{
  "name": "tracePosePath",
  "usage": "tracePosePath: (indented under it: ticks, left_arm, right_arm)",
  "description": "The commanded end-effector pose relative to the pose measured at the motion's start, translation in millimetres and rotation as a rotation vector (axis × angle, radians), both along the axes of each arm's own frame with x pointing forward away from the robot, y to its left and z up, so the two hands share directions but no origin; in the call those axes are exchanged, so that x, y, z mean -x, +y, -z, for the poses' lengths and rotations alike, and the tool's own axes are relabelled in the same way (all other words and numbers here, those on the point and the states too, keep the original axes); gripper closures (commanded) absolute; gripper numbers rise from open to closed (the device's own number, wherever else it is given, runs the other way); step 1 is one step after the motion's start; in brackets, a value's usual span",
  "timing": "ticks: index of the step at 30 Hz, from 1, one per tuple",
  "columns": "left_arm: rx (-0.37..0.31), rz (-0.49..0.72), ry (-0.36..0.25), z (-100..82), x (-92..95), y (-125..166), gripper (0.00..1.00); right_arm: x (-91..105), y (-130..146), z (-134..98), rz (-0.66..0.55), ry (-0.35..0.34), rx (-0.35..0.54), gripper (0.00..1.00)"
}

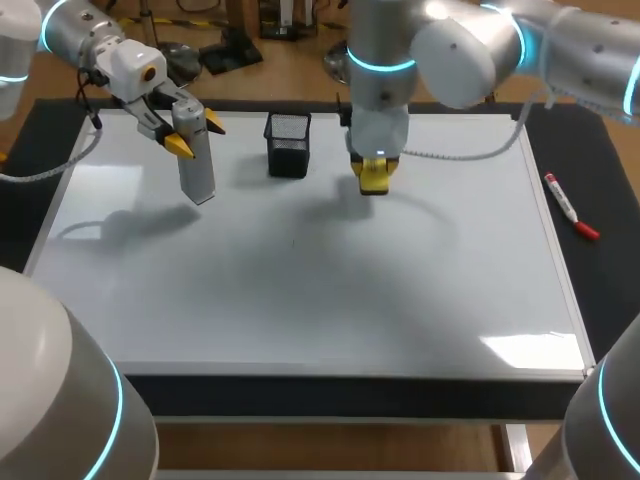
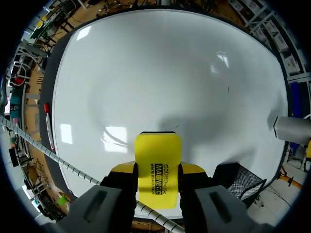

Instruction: Pick up the inspection probe, press it on each red-marked spot on the whiteboard one by one, put down the probe, pick up the eraser, and wipe off all the red marks.

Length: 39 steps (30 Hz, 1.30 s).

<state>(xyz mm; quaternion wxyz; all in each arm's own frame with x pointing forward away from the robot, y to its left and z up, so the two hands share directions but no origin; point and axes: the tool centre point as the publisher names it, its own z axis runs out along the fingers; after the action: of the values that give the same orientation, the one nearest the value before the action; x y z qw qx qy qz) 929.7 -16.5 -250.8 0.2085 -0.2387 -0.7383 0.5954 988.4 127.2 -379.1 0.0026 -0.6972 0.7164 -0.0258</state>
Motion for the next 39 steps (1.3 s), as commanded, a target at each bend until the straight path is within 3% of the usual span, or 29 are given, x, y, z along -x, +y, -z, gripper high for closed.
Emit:
tracePosePath:
  ticks: [1, 12, 39]
  left_arm:
    - [0.000, 0.005, 0.001, -0.8, -1.6, 0.8, 1.00]
    - [0.000, 0.005, 0.001, -0.8, -1.6, 0.8, 1.00]
    - [0.000, 0.005, 0.001, -0.8, -1.6, 0.8, 1.00]
  right_arm:
    - [-26.4, 3.8, 3.1, 0.011, 0.059, 0.016, 1.00]
    - [-54.4, 6.1, 14.9, 0.013, 0.055, 0.012, 1.00]
    - [-66.5, 11.4, 44.2, 0.037, 0.049, 0.024, 1.00]
